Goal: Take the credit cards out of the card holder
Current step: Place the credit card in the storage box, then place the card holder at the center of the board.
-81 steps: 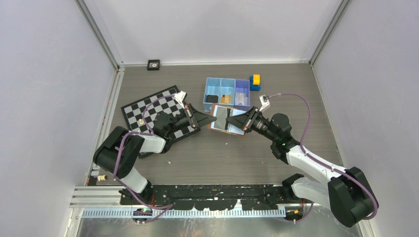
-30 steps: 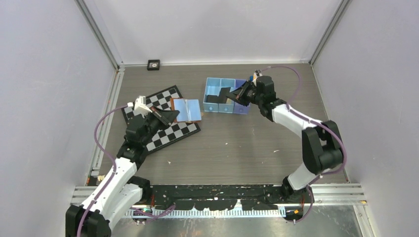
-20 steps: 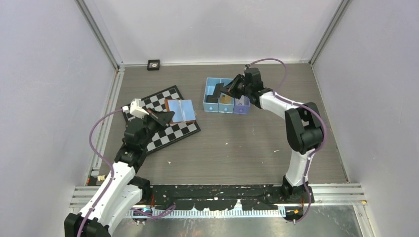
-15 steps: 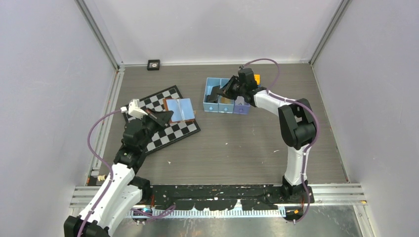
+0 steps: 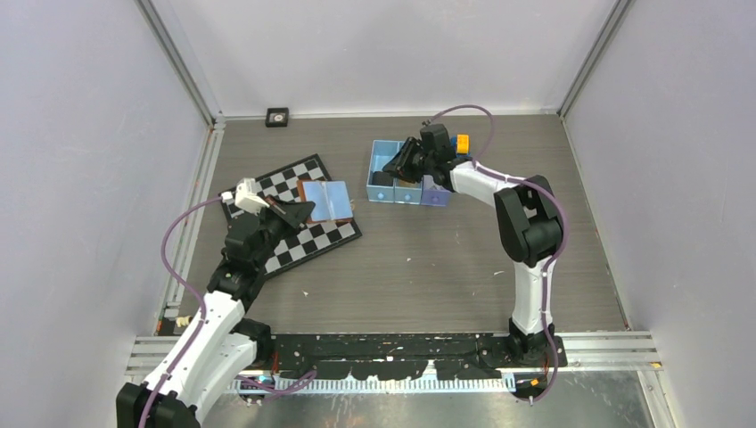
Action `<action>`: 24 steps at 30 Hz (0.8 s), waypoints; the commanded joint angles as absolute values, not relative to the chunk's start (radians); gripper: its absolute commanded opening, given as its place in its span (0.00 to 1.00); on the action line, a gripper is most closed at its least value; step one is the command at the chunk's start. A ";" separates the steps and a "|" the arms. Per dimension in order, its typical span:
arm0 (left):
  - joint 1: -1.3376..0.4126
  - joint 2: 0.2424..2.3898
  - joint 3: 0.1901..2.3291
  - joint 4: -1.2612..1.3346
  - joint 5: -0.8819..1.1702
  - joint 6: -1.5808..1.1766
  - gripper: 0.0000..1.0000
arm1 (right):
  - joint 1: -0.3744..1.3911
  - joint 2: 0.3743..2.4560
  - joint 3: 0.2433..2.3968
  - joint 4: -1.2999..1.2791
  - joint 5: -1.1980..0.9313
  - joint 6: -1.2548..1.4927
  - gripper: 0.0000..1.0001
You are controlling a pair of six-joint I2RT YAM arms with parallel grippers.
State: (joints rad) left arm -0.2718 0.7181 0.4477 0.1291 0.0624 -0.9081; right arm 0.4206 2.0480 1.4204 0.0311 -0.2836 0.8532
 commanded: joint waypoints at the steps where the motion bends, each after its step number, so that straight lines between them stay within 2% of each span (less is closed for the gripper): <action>1: -0.269 0.724 0.447 0.194 0.093 -0.909 0.00 | 0.417 1.909 1.400 0.016 -0.236 0.816 0.40; 5: -0.269 0.737 0.444 0.216 0.121 -0.921 0.00 | 0.417 1.784 1.302 0.019 -0.201 0.815 0.61; 8: -0.269 0.750 0.435 0.245 0.150 -0.944 0.00 | 0.419 1.674 1.198 0.029 -0.193 0.825 0.65; 16: -0.270 0.885 0.416 0.410 0.306 -1.058 0.00 | 0.438 1.348 0.861 0.077 -0.190 0.856 0.66; 21: -0.298 0.971 0.452 0.390 0.318 -0.988 0.00 | 0.449 1.208 0.672 0.176 -0.145 0.861 0.61; 24: -0.378 0.999 0.513 0.244 0.253 -0.851 0.00 | 0.450 1.201 0.657 0.196 -0.168 0.879 0.58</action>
